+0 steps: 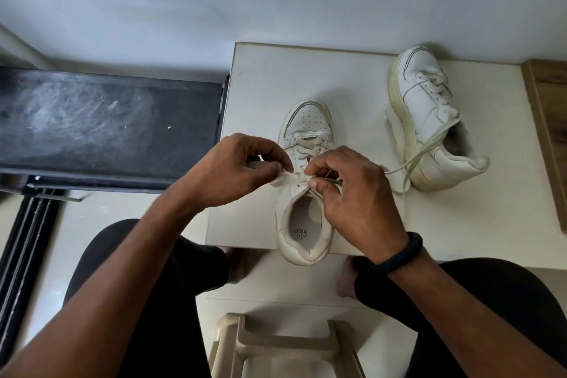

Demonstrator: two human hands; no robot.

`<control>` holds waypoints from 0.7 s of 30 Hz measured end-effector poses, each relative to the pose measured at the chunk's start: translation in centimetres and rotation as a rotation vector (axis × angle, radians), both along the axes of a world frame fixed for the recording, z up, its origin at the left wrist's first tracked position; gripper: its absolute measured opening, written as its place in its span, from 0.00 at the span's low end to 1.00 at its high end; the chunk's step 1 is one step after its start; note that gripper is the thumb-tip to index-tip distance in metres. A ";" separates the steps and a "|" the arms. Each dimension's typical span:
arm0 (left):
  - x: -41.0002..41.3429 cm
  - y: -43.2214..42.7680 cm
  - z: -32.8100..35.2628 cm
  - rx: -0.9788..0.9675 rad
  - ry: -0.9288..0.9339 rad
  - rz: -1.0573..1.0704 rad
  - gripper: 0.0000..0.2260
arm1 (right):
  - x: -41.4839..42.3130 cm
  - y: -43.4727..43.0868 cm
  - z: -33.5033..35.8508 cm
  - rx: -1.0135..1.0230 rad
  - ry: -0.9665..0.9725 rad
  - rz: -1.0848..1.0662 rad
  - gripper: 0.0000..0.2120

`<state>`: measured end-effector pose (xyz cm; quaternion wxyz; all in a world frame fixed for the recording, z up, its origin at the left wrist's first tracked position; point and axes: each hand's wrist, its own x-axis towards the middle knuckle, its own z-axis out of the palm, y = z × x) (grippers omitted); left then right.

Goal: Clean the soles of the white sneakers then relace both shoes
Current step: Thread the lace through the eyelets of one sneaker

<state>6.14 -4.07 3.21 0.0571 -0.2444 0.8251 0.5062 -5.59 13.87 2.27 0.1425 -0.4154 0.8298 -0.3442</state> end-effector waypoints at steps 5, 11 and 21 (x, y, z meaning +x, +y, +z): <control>0.2 -0.3 -0.4 0.013 0.037 -0.054 0.04 | -0.2 0.0 0.0 0.006 -0.056 -0.012 0.10; 0.1 0.0 -0.8 0.051 0.082 -0.093 0.02 | -0.4 0.0 -0.2 0.014 -0.088 -0.057 0.08; -0.3 0.9 -0.7 -0.057 0.057 0.010 0.03 | -0.5 0.0 -0.3 0.037 -0.138 -0.064 0.08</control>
